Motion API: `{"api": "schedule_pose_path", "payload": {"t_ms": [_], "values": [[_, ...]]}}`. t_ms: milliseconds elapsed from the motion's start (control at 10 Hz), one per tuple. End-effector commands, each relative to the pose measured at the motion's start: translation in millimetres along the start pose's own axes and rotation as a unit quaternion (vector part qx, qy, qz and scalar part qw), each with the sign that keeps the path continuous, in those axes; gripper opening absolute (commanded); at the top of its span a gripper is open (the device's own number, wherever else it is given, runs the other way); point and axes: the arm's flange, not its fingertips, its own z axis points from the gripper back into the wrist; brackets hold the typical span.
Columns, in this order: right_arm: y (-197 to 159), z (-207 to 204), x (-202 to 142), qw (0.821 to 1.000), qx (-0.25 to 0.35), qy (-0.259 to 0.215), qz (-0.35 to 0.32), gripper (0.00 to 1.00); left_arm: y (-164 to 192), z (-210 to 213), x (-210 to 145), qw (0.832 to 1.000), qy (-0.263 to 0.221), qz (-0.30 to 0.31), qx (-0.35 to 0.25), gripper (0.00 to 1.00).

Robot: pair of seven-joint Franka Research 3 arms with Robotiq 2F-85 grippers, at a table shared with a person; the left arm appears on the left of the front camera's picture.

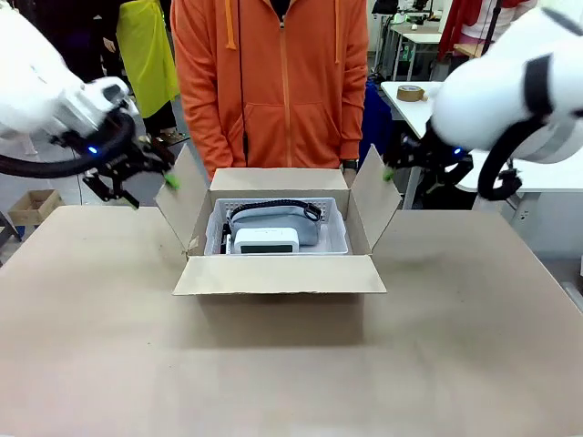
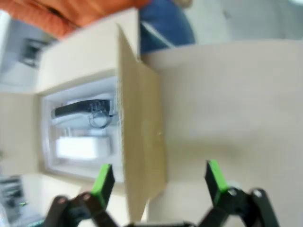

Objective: Pack the gift set into the box.
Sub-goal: Lift both hands away from the flaps of the Package Box, then press and hold the closed box until the human finishes sealing it.

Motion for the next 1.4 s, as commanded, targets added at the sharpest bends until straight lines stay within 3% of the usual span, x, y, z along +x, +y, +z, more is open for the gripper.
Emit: {"api": "schedule_pose_path", "payload": {"t_ms": [0, 200, 400, 500, 600, 1300], "values": [[-113.1, 88.1, -18.2, 0.962, 0.26, 0.028, -0.075, 1.0, 132.0, 69.7, -21.9, 0.933, 0.082, 0.025, -0.35, 1.0], [-186.8, 94.1, -39.9, 0.93, 0.34, 0.012, -0.139, 1.0, 197.7, 68.5, -39.9, 0.862, 0.012, 0.106, -0.496, 1.0], [-244.5, 79.8, -60.1, 0.901, 0.355, -0.016, -0.248, 1.0, 248.1, 42.4, -41.6, 0.81, 0.011, 0.229, -0.54, 1.0], [-236.9, 66.5, -57.8, 0.921, 0.277, -0.018, -0.272, 1.0, 249.0, 31.0, -32.3, 0.822, 0.024, 0.27, -0.501, 1.0], [-229.5, 116.2, -72.2, 0.91, 0.365, -0.032, -0.191, 1.0, 240.9, 75.7, -76.1, 0.906, -0.028, 0.101, -0.411, 1.0], [-229.5, 116.2, -72.2, 0.91, 0.365, -0.032, -0.191, 1.0, 240.9, 75.7, -76.1, 0.906, -0.028, 0.101, -0.411, 1.0]]}}
